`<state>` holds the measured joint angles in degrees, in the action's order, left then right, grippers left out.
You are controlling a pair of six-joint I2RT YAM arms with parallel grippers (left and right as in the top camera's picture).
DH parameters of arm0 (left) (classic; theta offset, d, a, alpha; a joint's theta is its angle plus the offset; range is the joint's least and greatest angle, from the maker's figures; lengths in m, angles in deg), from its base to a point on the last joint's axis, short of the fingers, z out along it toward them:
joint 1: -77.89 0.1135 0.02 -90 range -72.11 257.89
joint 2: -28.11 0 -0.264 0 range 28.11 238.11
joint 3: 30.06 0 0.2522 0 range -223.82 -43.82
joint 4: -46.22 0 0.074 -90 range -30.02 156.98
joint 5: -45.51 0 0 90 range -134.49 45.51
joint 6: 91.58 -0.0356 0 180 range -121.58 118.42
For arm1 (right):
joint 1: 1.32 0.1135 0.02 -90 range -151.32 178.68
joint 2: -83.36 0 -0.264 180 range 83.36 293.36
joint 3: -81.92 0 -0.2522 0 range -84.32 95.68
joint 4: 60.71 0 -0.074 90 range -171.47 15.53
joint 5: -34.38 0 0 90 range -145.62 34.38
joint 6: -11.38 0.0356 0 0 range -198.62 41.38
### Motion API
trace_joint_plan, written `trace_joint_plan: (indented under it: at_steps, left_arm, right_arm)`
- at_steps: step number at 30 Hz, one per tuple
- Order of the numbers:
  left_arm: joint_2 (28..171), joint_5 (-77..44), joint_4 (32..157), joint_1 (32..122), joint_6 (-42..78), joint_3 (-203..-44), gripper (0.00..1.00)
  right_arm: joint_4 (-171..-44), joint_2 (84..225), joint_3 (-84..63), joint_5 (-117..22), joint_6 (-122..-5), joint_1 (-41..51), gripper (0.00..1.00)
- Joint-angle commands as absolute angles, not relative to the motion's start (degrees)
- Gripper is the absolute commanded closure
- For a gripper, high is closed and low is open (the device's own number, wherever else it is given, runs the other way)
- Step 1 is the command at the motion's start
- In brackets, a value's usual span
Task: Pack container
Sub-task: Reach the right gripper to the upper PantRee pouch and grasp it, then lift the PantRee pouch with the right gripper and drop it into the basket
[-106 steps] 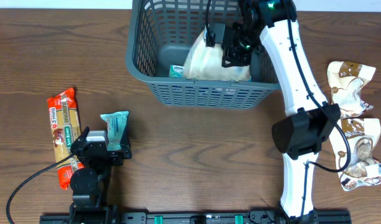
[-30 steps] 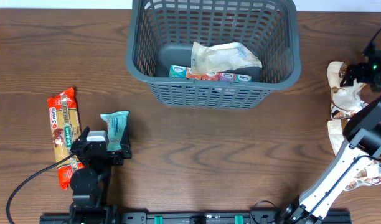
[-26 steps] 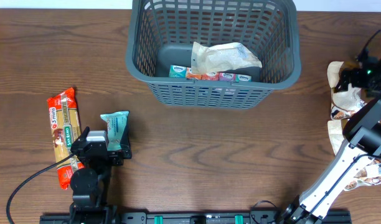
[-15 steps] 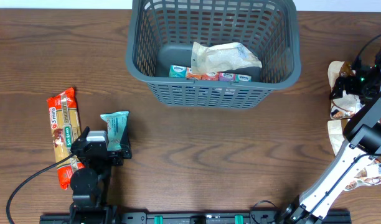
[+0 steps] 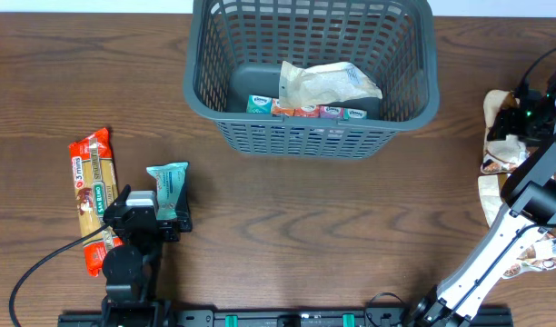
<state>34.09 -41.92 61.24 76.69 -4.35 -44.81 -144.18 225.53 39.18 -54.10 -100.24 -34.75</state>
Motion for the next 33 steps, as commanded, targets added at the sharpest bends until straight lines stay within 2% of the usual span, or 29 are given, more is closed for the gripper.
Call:
trace_joint_plan:
  at_steps: [1,4,7,9,13,23,33]
  left_arm:
    - [34.26,-43.67,62.35,76.56,-3.82,-44.09,0.01]
    - [34.26,-43.67,62.16,76.56,-3.82,-44.09,0.01]
    - [34.26,-43.67,62.16,76.56,-3.82,-44.09,0.01]
    - [34.26,-43.67,62.16,76.56,-3.82,-44.09,0.01]
    - [34.26,-43.67,62.16,76.56,-3.82,-44.09,0.01]
    - [34.26,-43.67,62.16,76.56,-3.8,-44.09,0.01]
    - [34.26,-43.65,62.59,76.56,-3.8,-44.09,0.01]
  right_arm:
    - [-144.05,226.64,38.55,-52.55,-100.51,-34.99,0.4]
    - [-144.05,226.64,38.55,-52.33,-100.51,-34.99,0.58]
    - [-144.33,226.64,38.55,-52.13,-100.48,-34.96,0.7]
    - [-144.6,226.64,38.55,-52.11,-100.46,-34.92,0.85]
    - [-145.16,226.64,38.55,-51.26,-100.48,-34.53,0.98]
    - [-145.38,222.47,39.71,-46.76,-98.76,-31.86,0.99]
    - [-144.62,204.37,45.13,-46.56,-98.8,-25.81,0.99]
